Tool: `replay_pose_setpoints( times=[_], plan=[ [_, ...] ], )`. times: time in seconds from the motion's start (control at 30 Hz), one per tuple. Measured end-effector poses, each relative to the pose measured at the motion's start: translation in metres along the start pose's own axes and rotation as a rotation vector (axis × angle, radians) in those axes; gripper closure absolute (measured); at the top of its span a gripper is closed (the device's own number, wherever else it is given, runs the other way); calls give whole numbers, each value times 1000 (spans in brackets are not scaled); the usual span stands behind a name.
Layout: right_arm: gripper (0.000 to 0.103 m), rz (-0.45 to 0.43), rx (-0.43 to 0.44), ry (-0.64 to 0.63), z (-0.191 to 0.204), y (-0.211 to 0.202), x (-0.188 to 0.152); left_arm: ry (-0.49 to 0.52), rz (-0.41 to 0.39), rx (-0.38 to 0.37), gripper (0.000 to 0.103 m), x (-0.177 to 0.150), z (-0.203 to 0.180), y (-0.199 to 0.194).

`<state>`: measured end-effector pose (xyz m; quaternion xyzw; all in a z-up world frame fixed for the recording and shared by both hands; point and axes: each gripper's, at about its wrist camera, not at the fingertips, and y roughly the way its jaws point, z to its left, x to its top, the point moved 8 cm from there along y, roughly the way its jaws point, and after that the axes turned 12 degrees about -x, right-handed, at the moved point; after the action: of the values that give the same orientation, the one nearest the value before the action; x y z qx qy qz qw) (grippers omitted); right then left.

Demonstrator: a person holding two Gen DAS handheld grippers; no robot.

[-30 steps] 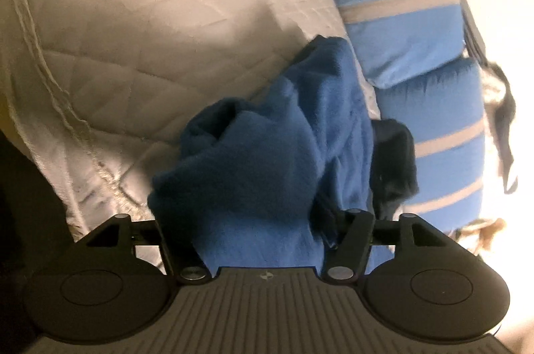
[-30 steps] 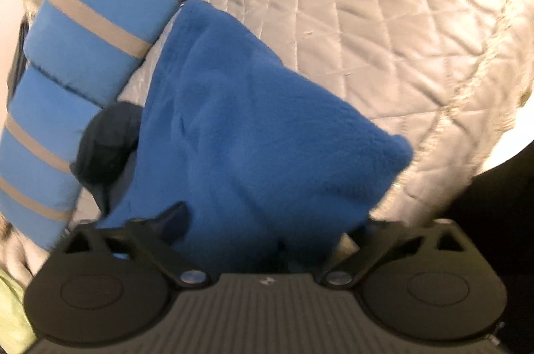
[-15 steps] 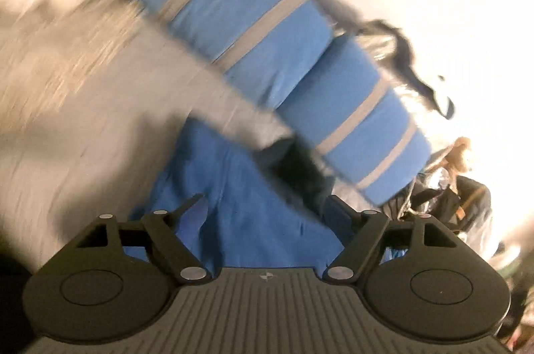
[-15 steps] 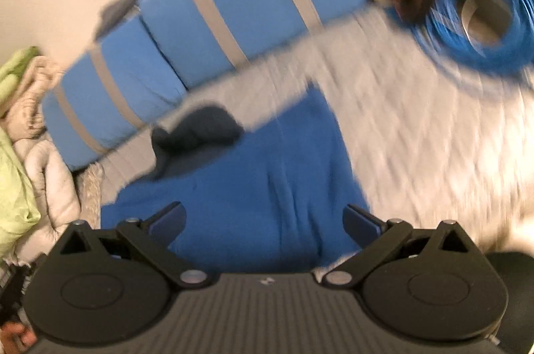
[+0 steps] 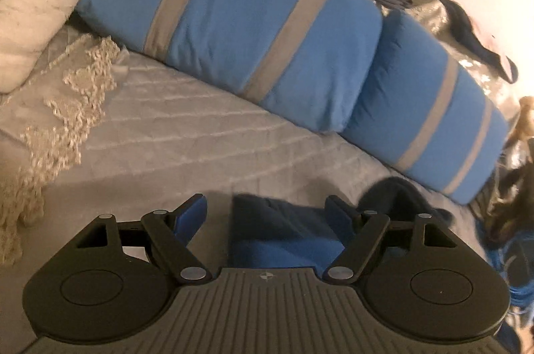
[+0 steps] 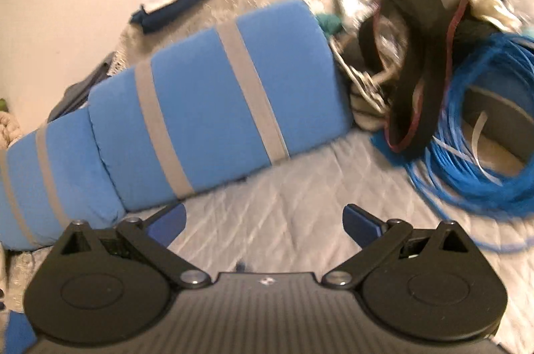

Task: Fold clothes

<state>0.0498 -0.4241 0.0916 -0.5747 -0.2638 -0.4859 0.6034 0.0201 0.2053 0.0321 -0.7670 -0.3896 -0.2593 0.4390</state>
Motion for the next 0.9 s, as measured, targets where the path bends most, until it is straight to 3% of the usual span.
replay_pose_setpoints(
  times=[0.13, 0.23, 0.37, 0.53, 0.73, 0.83, 0.9],
  plan=[
    [0, -17, 56, -79, 2, 18, -2, 79, 11, -78, 26, -2, 10, 0],
    [0, 38, 130, -78, 0, 27, -8, 34, 29, -143, 26, -3, 20, 4],
    [0, 183, 265, -32, -1, 39, -21, 20, 70, -256, 26, -8, 22, 9],
    [0, 249, 278, -12, -11, 49, -28, 83, 178, -382, 26, -23, 19, 17],
    [0, 291, 323, -20, -12, 51, -35, 112, 224, -501, 27, -34, 6, 16],
    [0, 309, 338, -9, -11, 50, -37, 155, 230, -491, 29, -36, -1, 17],
    [0, 324, 346, -6, -10, 50, -39, 157, 222, -463, 45, -36, 0, 19]
  ],
)
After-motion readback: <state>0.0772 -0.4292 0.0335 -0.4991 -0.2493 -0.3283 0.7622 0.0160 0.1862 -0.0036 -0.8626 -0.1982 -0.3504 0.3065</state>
